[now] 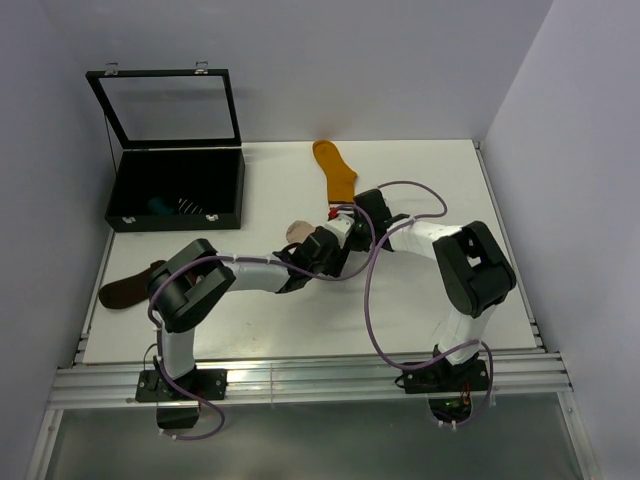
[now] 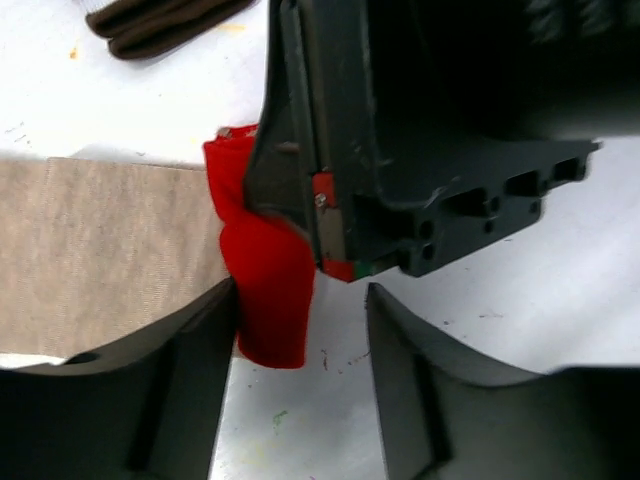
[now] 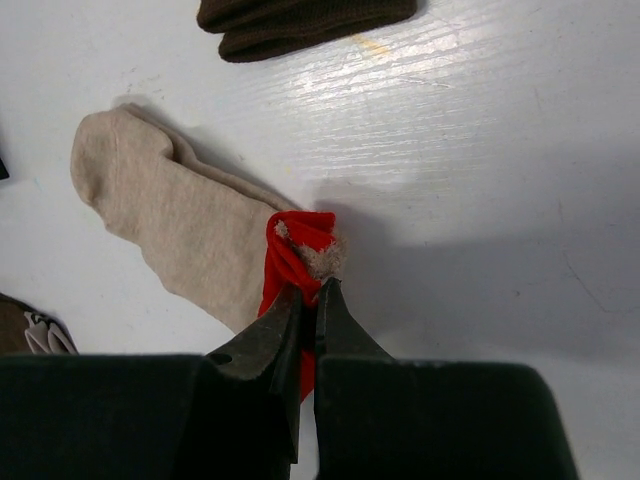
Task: Roll the socks
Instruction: Roll the sock at the center of the board.
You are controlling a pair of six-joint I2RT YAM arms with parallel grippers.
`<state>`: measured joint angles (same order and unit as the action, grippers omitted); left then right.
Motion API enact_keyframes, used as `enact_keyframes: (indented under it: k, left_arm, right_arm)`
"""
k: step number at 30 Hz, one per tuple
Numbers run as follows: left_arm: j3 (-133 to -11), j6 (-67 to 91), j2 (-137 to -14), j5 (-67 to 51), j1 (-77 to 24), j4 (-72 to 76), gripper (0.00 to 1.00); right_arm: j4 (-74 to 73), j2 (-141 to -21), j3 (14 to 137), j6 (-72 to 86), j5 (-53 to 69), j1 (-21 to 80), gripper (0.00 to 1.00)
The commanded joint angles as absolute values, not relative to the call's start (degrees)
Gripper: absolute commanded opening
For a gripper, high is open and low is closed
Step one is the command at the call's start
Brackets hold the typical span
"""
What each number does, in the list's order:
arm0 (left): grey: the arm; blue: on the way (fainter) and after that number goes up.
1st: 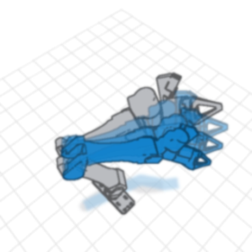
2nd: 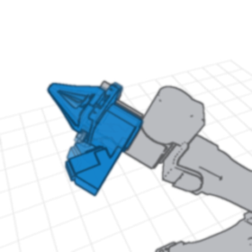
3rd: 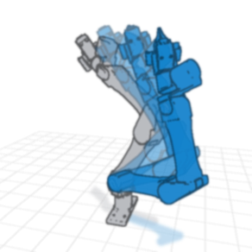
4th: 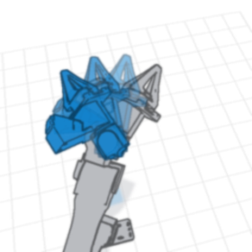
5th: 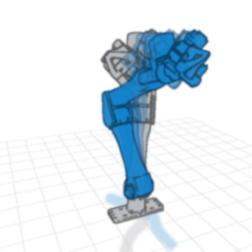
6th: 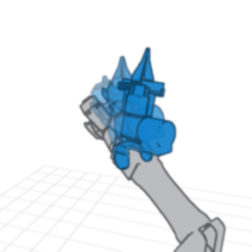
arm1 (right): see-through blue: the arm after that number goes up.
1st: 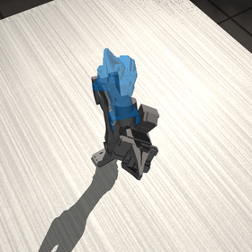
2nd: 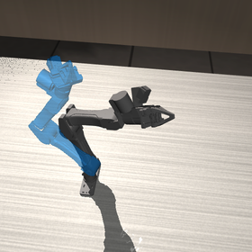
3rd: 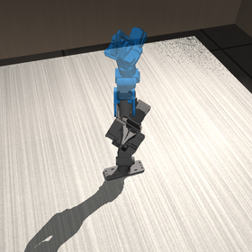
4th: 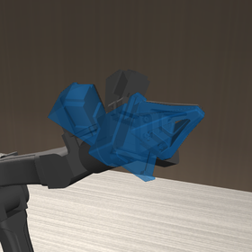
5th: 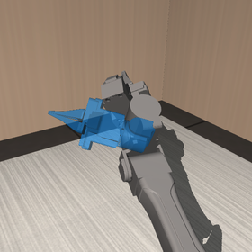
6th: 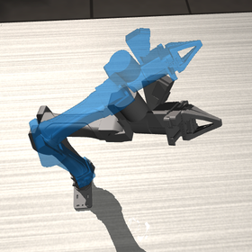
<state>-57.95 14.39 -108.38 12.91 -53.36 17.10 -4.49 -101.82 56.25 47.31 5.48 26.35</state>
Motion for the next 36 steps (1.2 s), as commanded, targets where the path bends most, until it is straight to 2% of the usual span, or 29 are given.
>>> enact_keyframes:
  k: [1,3,4,7,9,10,13,16,17,20,22,29,36]
  left_arm:
    - [-60.12,13.01,-109.25,14.41,-54.14,17.58,0.56]
    - [-60.64,13.01,-109.86,15.02,-54.32,16.45,0.47]
    - [-60.99,13.09,-110.12,15.81,-54.4,16.0,0.37]
    - [-61.35,13.62,-110.57,16.78,-54.58,15.38,0.17]
    - [-61.08,13.97,-110.48,17.22,-54.58,15.38,0.1]
    - [-61.08,14.06,-110.3,17.84,-54.58,15.21,0.0]
    - [-60.73,14.76,-109.69,17.67,-54.58,14.94,0.0]
    - [-60.47,16.25,-108.81,15.65,-54.23,14.15,0.0]
    - [-60.47,17.39,-108.55,14.77,-53.53,13.02,0.0]
    - [-60.73,20.64,-108.02,9.34,-50.99,11.08,0.0]
    - [-60.82,24.06,-107.84,3.8,-48.27,10.11,0.0]
    - [-56.35,34.71,-106.44,-9.74,-40.35,11.42,0.0]
    - [-48.44,46.48,-106.17,-21.43,-33.32,20.99,0.0]
  right_arm:
    - [-6.15,-102.92,58.1,47.64,5.45,26.01,0.0]
    - [-6.24,-103.18,58.27,47.72,5.62,26.02,0.0]
    - [-6.07,-103.27,58.27,47.9,6.06,25.93,0.0]
    - [-5.89,-103.53,58.18,48.16,6.59,25.84,0.0]
    - [-5.89,-103.45,58.27,48.08,6.68,25.84,0.0]
    - [-5.89,-103.36,58.18,48.08,6.85,25.75,0.0]
    - [-4.14,-102.48,57.48,48.25,7.56,25.49,0.0]
    - [-0.46,-100.11,55.2,49.13,9.49,24.87,0.1]
    - [-0.18,-99.41,54.06,49.3,10.36,24.44,0.21]
    - [4.48,-95.64,52.04,49.66,10.64,24.08,0.38]
    - [7.01,-94.4,51.07,49.92,10.55,23.91,0.46]
    - [15.02,-90.53,45.01,52.38,9.67,23.73,0.54]
    - [21.35,-92.81,43.15,54.4,11.78,23.73,0.57]
